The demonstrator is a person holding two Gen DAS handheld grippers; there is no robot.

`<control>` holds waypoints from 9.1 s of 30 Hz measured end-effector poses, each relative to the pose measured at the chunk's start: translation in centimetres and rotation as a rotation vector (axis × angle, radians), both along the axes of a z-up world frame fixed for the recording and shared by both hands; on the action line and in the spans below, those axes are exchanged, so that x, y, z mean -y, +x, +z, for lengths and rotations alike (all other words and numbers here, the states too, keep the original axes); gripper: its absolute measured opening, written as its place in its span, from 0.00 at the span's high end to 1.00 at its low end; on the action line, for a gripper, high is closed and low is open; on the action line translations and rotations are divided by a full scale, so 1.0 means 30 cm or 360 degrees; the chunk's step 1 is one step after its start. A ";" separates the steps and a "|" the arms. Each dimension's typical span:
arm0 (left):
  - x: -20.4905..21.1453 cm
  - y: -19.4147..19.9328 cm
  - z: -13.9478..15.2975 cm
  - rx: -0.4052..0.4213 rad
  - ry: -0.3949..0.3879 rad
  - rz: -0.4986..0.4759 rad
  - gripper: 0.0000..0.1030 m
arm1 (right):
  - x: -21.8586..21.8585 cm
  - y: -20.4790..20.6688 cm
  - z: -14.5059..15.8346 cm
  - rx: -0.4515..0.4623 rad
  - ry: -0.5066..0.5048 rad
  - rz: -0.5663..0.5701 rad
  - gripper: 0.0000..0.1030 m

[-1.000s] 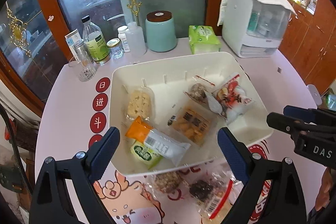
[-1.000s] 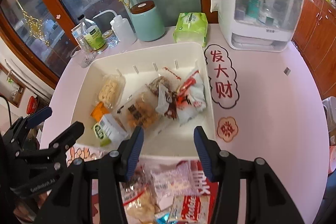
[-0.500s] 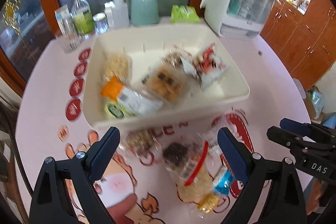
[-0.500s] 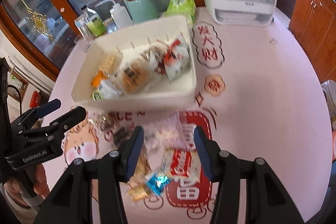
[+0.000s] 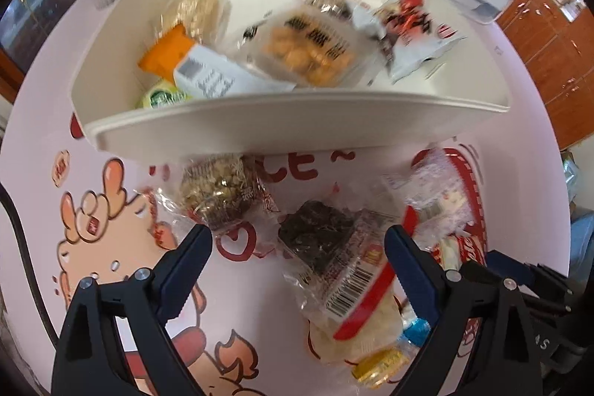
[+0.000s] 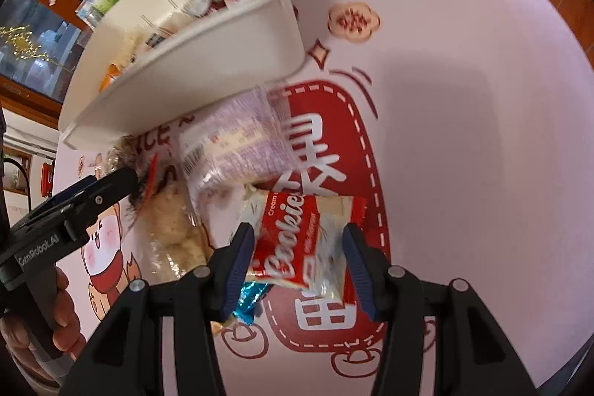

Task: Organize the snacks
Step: 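Move both grippers back down to the remaining snack pile, then grasp dark nut bag with left gripper while right grasps red Cookies pack, then lift both packs over the tray and release them inside, then move both grippers back to the clear snack bags on the table, then grasp clear nut-cluster bag with left gripper while right grasps clear puffed-snack bag, then carry both clear bags over the tray and open both grippers, then move both grippers back to the yellow candy and blue wrapped candy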

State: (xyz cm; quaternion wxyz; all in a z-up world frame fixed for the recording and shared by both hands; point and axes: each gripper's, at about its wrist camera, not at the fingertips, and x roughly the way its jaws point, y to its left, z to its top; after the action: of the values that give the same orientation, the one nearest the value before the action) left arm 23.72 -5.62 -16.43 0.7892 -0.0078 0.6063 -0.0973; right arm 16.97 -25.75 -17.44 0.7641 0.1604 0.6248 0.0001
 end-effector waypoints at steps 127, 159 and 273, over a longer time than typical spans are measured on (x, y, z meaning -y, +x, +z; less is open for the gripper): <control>-0.228 -0.090 0.551 0.0695 0.0119 -0.0172 0.06 | -0.253 0.082 0.577 0.0604 -0.0101 0.0240 0.54; -0.194 0.036 -0.039 0.0247 0.0093 -0.0236 0.06 | -0.429 -0.035 -0.063 0.0039 -0.0146 0.0321 0.45; 0.123 -0.418 0.020 0.0238 0.0078 -0.0582 0.11 | -0.037 -0.259 0.126 0.0246 -0.0064 -0.0101 0.51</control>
State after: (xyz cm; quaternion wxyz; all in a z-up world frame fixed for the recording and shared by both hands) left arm 11.17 -9.30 -15.84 0.8012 0.1290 0.5394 -0.2246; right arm 9.19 -24.63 -13.65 0.8128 0.1643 0.5584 -0.0243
